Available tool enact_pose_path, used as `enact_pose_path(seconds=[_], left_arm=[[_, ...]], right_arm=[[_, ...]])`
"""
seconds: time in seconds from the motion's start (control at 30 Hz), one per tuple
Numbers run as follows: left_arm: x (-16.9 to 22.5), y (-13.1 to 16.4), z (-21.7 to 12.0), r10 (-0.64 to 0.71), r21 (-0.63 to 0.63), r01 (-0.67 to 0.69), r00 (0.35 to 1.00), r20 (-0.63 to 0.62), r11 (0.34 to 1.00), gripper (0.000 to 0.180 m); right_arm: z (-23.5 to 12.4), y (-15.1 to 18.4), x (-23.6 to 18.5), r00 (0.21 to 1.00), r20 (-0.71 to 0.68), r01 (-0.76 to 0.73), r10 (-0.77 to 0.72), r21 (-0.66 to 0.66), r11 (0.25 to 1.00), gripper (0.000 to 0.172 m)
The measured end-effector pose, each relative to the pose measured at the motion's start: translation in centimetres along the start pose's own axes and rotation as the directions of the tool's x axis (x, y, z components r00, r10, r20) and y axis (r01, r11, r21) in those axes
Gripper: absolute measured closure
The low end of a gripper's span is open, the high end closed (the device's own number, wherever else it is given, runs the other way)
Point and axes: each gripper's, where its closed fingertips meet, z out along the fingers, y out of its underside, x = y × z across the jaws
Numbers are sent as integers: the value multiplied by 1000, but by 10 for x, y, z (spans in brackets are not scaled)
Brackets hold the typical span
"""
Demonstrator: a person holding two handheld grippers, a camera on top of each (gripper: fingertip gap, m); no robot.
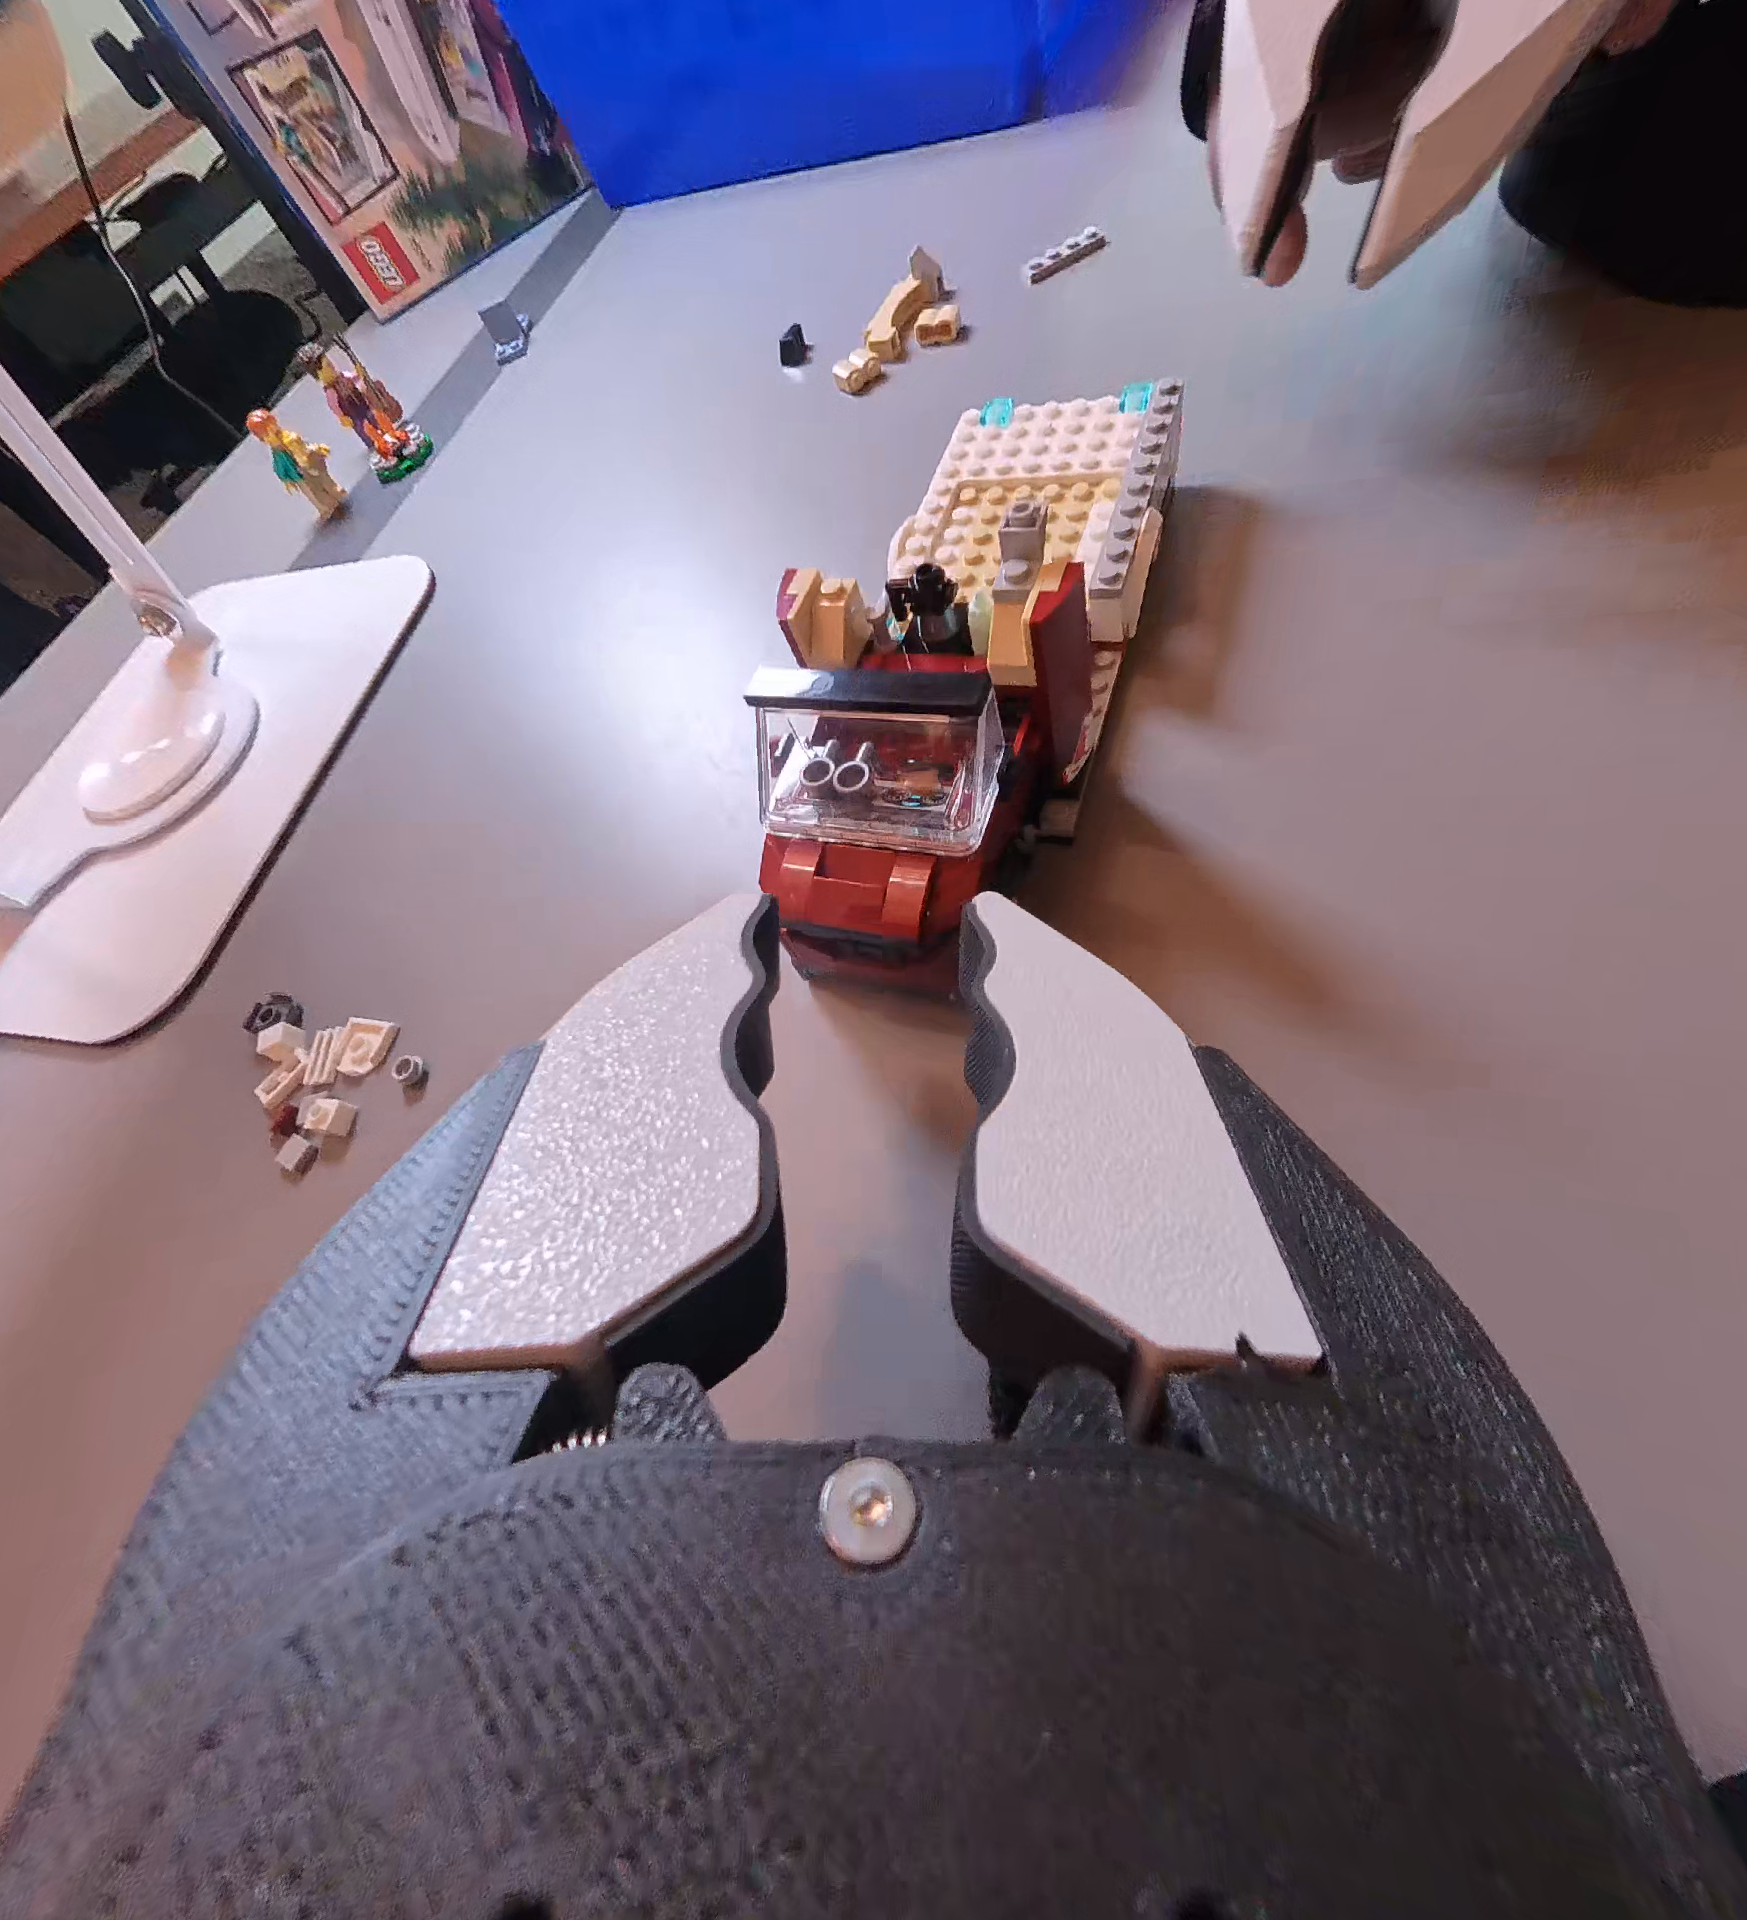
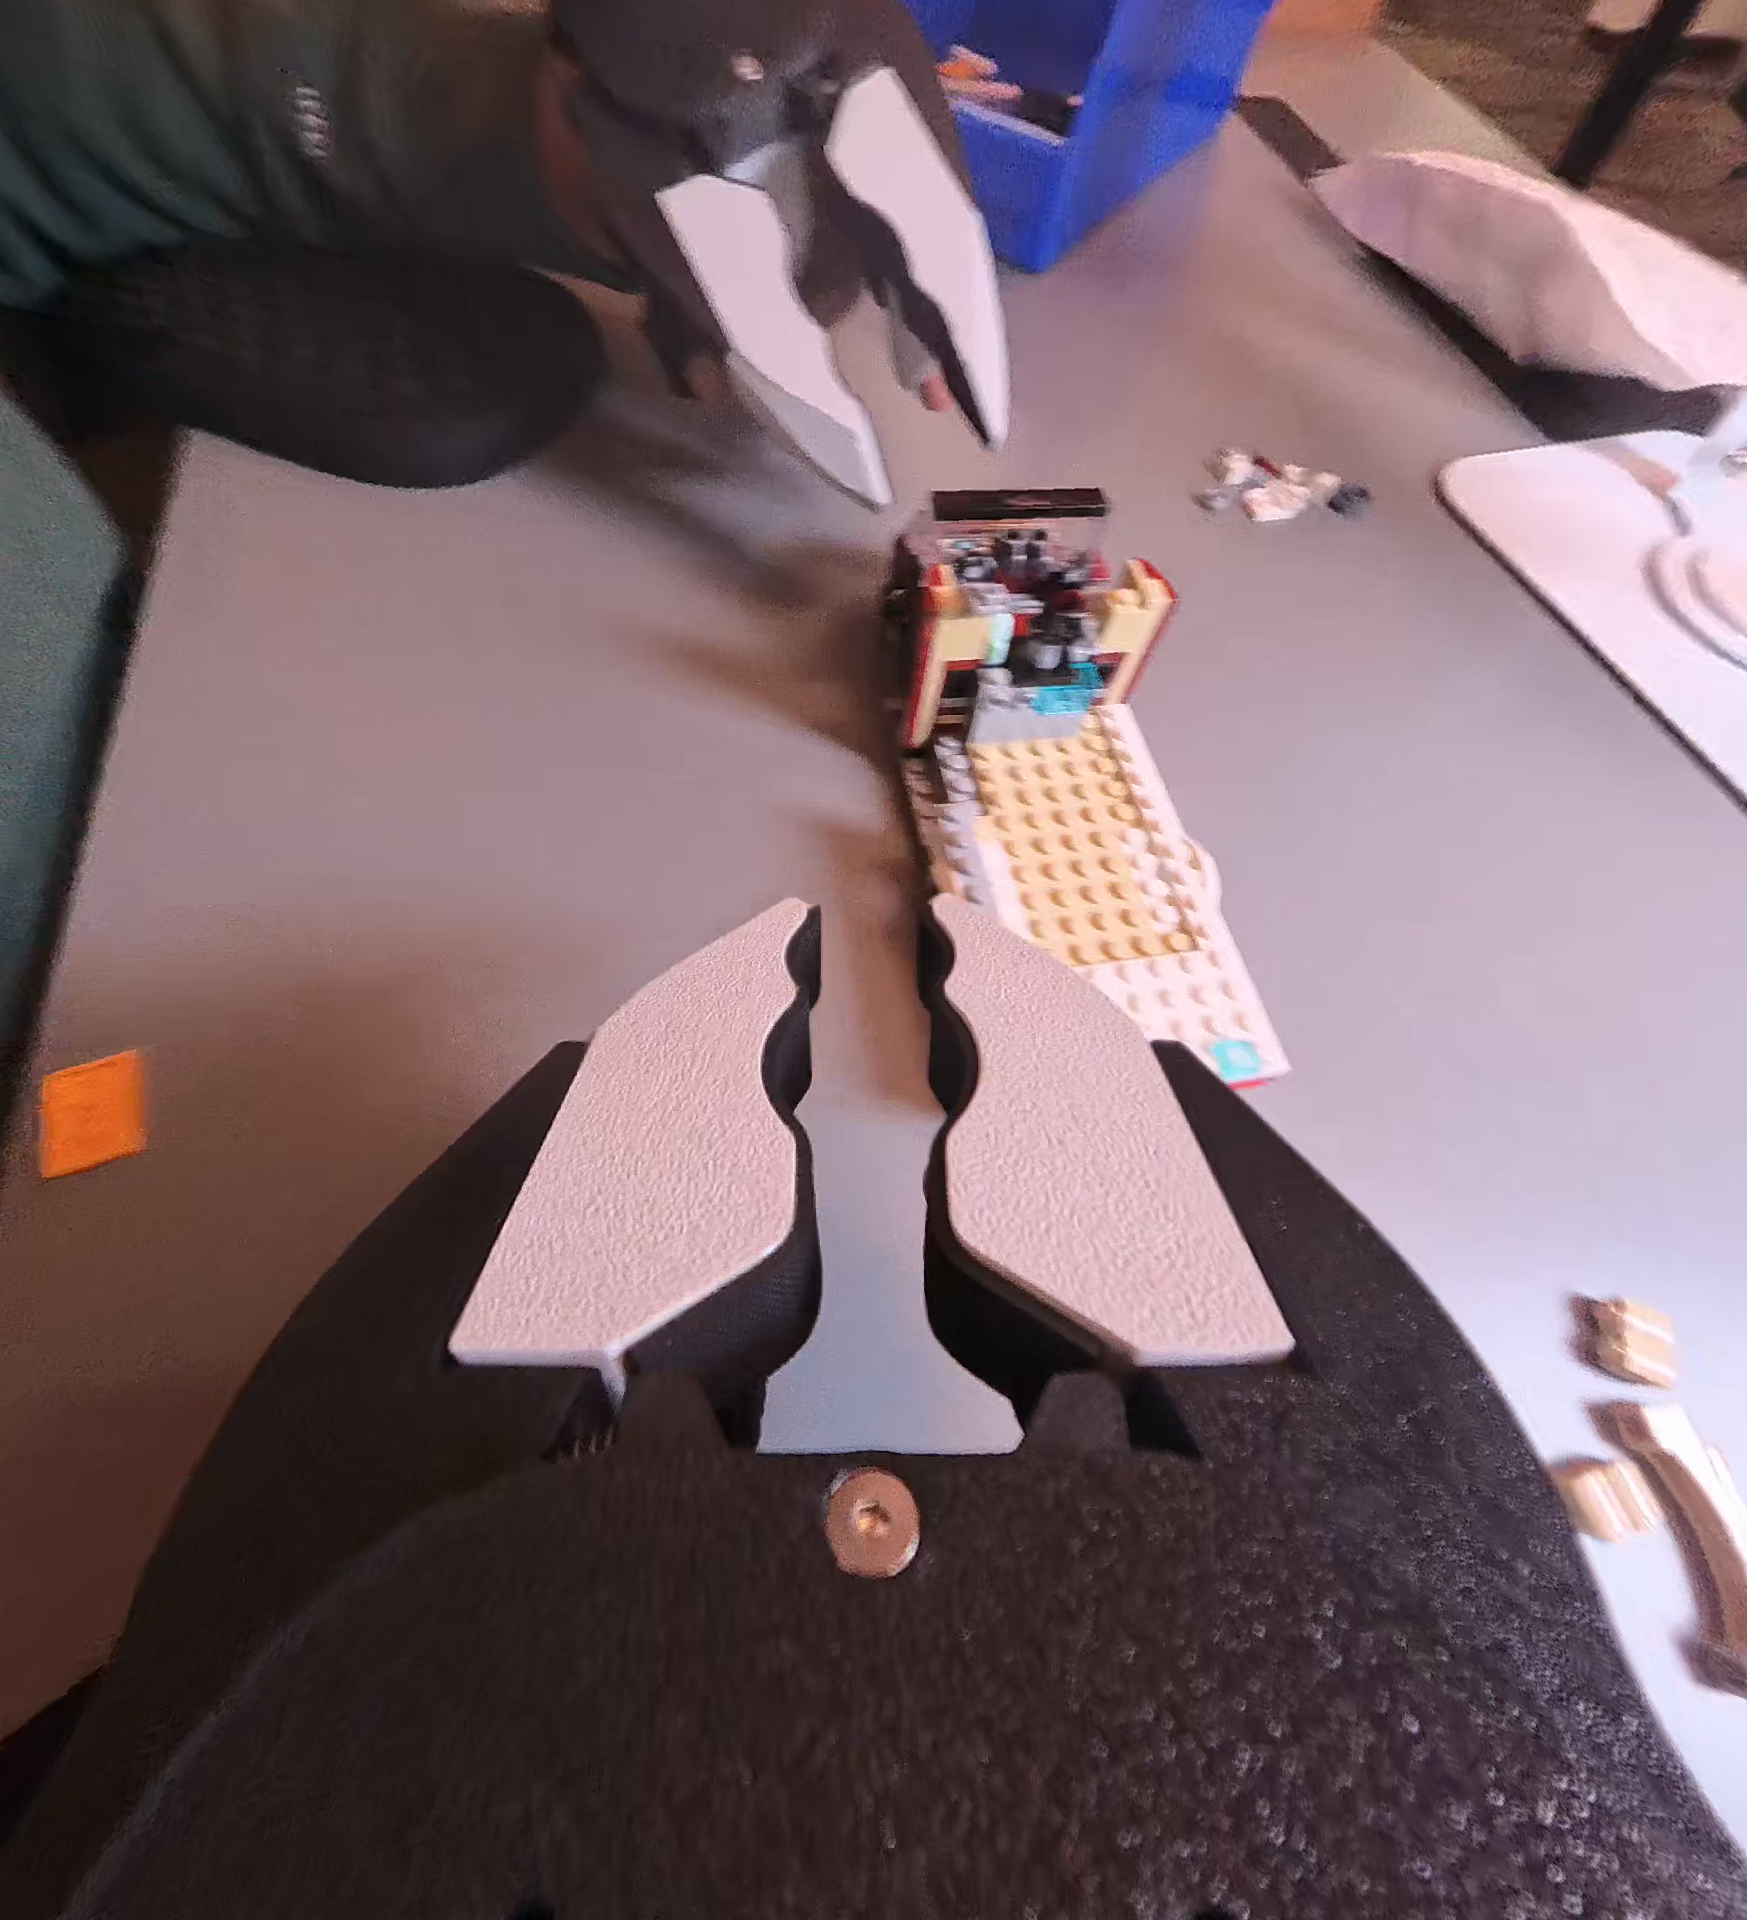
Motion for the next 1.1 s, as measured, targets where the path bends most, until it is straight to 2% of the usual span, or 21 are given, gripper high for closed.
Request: enact_pose_path(seconds=[0.07, 0.13, 0.2, 0.27, 0.33, 0.4, 0.53, 0.6, 0.7, 0.8, 0.93, 1.1], left_arm=[[-1, -4, -2, 11, 19, -11, 1000, 8, 1000, 149], [6, -19, -8, 30, 81, -29, 999, -14, 996, 159], [33, -46, -14, 70, 166, -51, 992, -108, 985, 170], [77, -63, -11, 78, 182, -27, 956, -283, 983, 169], [129, -72, -3, 52, 150, 21, 881, -469, 988, 164], [173, -68, 11, 55, 84, -9, 827, -559, 996, 161], [226, -62, 33, -3, -61, -45, 780, -625, 997, 147], [241, -64, 37, 5, -78, -70, 777, -629, 994, 146], [252, -56, 43, 54, -120, -160, 789, -612, 980, 148], [246, -55, 50, 77, -131, -185, 813, -577, 974, 164], [243, -54, 49, 123, -119, -232, 808, -576, 965, 164], [218, -58, 38, 102, -94, -183, 829, -549, 979, 164]], right_arm=[[1, 2, -15, 997, 80, 1, 1, -28, 1000, 154], [3, 11, -23, 992, 127, 1, 9, -78, 997, 153], [5, 15, -18, 996, 93, 17, -9, -91, 996, 153], [5, 14, -8, 999, 50, 1, 3, -74, 997, 154], [2, 10, 8, 1000, -12, -26, 26, -34, 999, 154], [-3, 8, 30, 993, -95, -73, 74, 8, 997, 154], [-19, 11, 64, 956, -236, -160, 175, 84, 984, 154], [-27, 14, 75, 936, -289, -179, 200, 98, 979, 154], [-35, 17, 83, 918, -334, -192, 216, 102, 976, 155], [-35, 17, 83, 917, -336, -193, 216, 102, 976, 155], [-31, 19, 79, 922, -337, -176, 191, 75, 982, 156], [-35, 18, 81, 916, -355, -170, 190, 86, 982, 156]])
